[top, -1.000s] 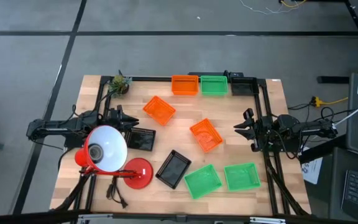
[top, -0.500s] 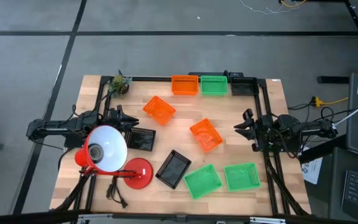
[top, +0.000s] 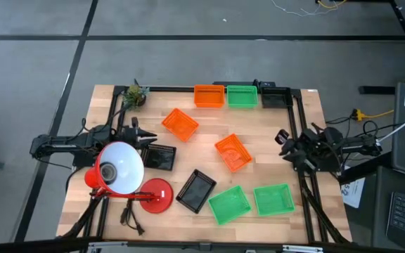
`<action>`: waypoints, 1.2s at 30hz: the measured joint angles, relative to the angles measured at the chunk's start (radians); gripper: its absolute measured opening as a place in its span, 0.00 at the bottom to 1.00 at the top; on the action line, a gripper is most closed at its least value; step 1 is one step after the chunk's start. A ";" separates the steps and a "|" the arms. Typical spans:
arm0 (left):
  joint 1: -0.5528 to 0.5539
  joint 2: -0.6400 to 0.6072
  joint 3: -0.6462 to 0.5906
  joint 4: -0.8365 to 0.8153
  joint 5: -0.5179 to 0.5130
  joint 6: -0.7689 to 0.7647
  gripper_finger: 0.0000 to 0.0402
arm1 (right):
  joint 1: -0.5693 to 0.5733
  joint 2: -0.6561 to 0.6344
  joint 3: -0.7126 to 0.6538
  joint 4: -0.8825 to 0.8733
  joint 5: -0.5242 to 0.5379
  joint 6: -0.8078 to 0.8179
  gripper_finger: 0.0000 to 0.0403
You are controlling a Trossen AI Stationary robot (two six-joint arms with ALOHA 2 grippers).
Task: Stack baskets by color
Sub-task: Stack the bottom right green bin on the top of the green bin
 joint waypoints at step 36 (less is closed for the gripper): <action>0.000 0.000 0.000 0.001 0.012 -0.205 0.16 | 0.259 0.945 0.663 -1.022 -0.233 0.178 0.18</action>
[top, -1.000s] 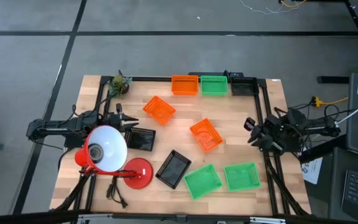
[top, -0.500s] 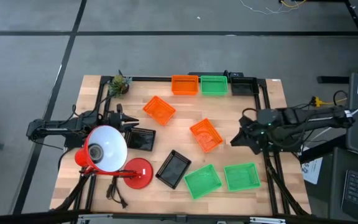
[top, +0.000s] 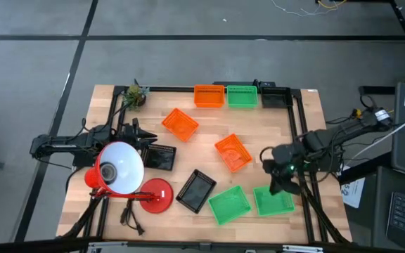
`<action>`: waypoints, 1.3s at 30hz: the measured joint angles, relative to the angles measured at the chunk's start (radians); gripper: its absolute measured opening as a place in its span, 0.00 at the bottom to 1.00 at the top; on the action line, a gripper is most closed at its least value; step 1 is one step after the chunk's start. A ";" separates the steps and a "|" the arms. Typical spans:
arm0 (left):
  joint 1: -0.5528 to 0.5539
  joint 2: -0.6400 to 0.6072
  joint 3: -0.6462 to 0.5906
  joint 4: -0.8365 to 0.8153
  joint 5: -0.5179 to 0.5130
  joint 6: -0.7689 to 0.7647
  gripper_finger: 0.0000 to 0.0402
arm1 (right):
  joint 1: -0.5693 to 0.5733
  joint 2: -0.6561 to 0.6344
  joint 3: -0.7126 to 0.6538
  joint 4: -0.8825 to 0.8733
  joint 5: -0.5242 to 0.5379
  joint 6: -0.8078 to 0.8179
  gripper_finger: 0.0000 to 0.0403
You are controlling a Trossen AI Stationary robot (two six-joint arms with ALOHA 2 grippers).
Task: Stack baskets by color
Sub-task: Stack the bottom right green bin on the top of the green bin
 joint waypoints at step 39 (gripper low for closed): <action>0.000 0.000 -0.001 0.014 -0.001 0.001 0.16 | 0.141 0.139 0.000 -0.165 0.522 0.187 0.18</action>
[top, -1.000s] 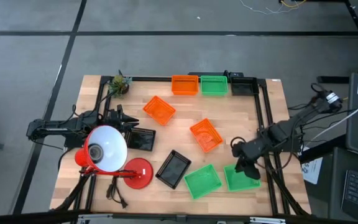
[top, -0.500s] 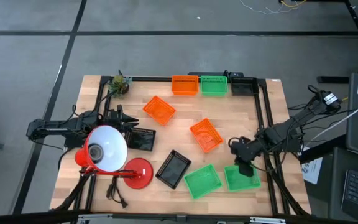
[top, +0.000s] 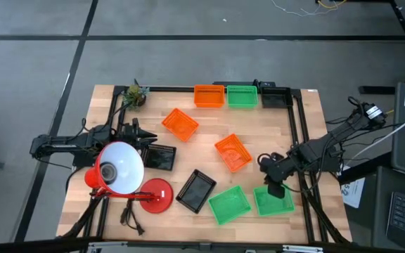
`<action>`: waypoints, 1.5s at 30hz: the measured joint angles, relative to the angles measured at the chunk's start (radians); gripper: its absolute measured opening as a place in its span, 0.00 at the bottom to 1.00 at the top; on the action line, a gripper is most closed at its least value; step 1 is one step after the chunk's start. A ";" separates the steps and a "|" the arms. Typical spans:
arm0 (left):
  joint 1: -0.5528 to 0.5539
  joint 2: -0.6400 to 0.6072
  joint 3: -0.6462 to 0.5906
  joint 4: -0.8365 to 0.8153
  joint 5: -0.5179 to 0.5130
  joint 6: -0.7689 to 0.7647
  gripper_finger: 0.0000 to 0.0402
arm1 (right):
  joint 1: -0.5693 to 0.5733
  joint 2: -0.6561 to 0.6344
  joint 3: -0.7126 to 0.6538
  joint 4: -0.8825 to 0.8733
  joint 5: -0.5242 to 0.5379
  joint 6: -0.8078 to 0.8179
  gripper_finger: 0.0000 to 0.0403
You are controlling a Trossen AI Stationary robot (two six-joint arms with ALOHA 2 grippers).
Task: Stack baskets by color
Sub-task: Stack the bottom right green bin on the top of the green bin
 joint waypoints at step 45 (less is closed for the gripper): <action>0.000 0.000 0.001 0.000 0.000 0.000 0.16 | 0.091 0.264 0.000 0.031 -0.007 -0.173 0.42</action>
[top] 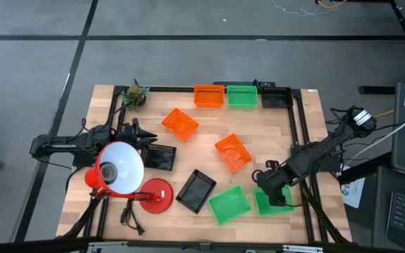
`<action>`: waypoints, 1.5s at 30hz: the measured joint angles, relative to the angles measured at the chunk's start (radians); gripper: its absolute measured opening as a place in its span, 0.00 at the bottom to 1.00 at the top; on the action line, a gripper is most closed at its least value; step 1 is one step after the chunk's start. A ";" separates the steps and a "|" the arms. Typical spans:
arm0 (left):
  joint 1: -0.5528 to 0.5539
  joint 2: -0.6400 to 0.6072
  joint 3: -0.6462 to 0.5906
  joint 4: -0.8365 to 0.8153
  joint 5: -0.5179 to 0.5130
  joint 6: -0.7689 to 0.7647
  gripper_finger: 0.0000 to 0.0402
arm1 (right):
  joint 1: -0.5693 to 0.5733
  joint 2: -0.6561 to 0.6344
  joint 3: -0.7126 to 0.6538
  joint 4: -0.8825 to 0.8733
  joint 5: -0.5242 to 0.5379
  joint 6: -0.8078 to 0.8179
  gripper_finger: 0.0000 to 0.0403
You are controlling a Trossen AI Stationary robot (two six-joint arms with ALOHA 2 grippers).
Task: Stack baskets by color
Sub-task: Stack the bottom right green bin on the top of the green bin
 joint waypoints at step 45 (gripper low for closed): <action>0.000 0.000 0.000 0.000 0.000 0.000 0.16 | -0.388 0.099 0.669 -0.429 1.066 -0.697 0.00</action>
